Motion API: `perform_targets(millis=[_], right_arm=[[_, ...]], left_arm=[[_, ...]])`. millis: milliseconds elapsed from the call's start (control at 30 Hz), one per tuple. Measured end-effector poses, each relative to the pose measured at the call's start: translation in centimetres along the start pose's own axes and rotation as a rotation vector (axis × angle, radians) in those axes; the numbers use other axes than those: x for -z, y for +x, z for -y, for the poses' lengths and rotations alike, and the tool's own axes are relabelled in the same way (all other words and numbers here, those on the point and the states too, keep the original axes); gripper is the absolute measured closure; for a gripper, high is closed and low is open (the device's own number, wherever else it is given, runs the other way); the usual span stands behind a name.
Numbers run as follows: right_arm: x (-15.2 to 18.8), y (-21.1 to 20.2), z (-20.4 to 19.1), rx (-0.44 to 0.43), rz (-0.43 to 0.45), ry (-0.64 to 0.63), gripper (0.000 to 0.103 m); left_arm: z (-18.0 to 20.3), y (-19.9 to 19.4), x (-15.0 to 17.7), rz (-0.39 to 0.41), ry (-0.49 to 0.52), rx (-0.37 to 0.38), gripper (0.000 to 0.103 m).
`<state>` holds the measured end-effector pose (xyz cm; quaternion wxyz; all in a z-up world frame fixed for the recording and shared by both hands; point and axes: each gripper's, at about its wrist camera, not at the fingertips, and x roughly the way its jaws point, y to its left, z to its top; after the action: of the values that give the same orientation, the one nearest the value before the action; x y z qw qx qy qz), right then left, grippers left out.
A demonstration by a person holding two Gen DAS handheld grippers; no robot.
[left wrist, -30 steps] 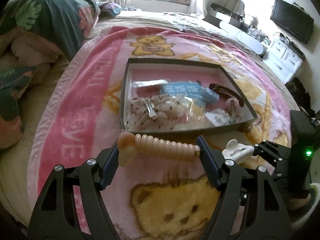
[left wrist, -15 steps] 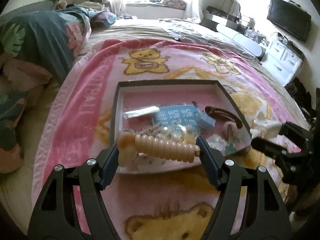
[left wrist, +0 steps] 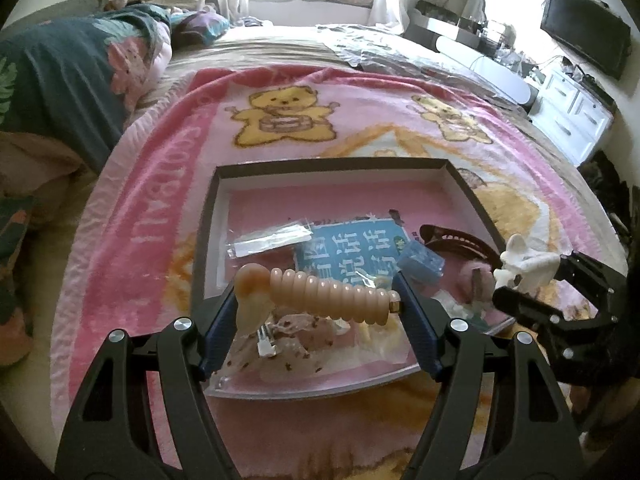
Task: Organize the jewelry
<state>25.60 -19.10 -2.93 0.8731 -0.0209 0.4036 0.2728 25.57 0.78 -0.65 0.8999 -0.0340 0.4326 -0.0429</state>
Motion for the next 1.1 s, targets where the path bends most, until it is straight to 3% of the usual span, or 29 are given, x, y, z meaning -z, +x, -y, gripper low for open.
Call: perform_targets(millis=[500,567,600,633,800,1100], right_arm=[[1.3,2.3,-1.8,-0.014,-0.068,-0.043,0.034],[1.4,1.9,-1.9,-0.006,-0.059,-0.046,0.028],[1.4,1.5,-2.0,0.002,-0.047,-0.047,0.019],[1.3,1.0,-2.0,0.009,-0.032,-0.047,0.014],[1.4,-2.1,-2.3,0.034,0.031,-0.052,0.006],[2.6,-8.2,-3.2,0.041,0.136,-0.031,0.004]], left_arm=[[-0.4,3.1,1.2,-0.065,-0.011,-0.006,0.037],[-0.4,3.1,1.4,-0.067,-0.01,-0.007,0.031],[-0.4,3.0,1.4,-0.066,-0.011,-0.006,0.027],[-0.4,2.8,1.4,-0.064,-0.011,-0.004,0.022],[-0.2,0.7,1.8,-0.034,-0.014,-0.003,0.014],[0.4,-5.8,4.0,0.049,-0.024,-0.003,0.01]])
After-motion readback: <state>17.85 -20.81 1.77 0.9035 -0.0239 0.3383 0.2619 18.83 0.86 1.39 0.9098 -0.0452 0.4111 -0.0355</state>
